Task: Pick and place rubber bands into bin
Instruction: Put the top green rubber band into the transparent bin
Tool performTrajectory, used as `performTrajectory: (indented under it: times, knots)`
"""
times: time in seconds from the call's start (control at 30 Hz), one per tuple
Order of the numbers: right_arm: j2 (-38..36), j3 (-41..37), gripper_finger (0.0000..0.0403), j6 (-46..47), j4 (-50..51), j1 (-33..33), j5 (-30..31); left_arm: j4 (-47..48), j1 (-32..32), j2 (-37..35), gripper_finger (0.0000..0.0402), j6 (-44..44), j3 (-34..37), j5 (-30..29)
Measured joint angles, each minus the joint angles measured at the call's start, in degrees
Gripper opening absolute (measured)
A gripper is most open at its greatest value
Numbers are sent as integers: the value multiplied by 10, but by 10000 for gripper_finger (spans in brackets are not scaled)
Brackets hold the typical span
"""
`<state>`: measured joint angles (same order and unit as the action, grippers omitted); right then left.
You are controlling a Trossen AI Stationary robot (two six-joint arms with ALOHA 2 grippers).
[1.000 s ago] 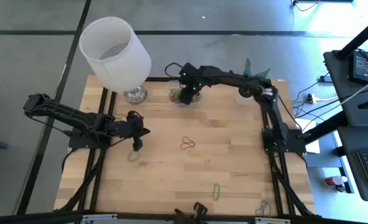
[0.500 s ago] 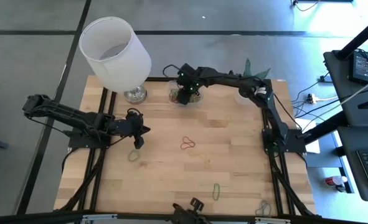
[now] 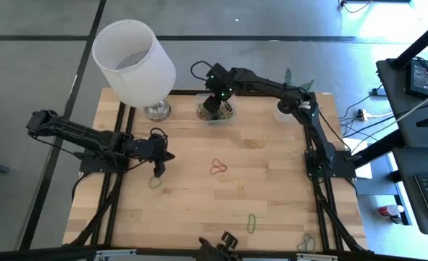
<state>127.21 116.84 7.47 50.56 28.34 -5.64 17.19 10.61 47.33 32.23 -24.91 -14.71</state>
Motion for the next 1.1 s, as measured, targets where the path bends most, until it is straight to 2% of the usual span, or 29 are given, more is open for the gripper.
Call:
performTrajectory:
  times: [0.17,0.3,0.5,0.6,0.73,0.93,1.1]
  knots:
    - [-24,7,148,11,67,-17,3,10,0,0,2,-7,0,33]
    - [-67,9,98,26,110,-49,46,9,0,0,4,-10,0,58]
    - [-125,8,11,61,155,-133,95,9,0,0,2,-18,0,59]
    - [-147,-18,9,87,152,-179,98,9,0,0,2,-19,0,70]
    - [-176,-90,9,142,136,-242,113,8,9,0,2,-19,0,75]
    - [-234,-254,7,251,39,-329,111,11,35,0,1,-14,0,76]
    - [-300,-393,9,348,-42,-384,118,159,56,17,2,46,-38,76]
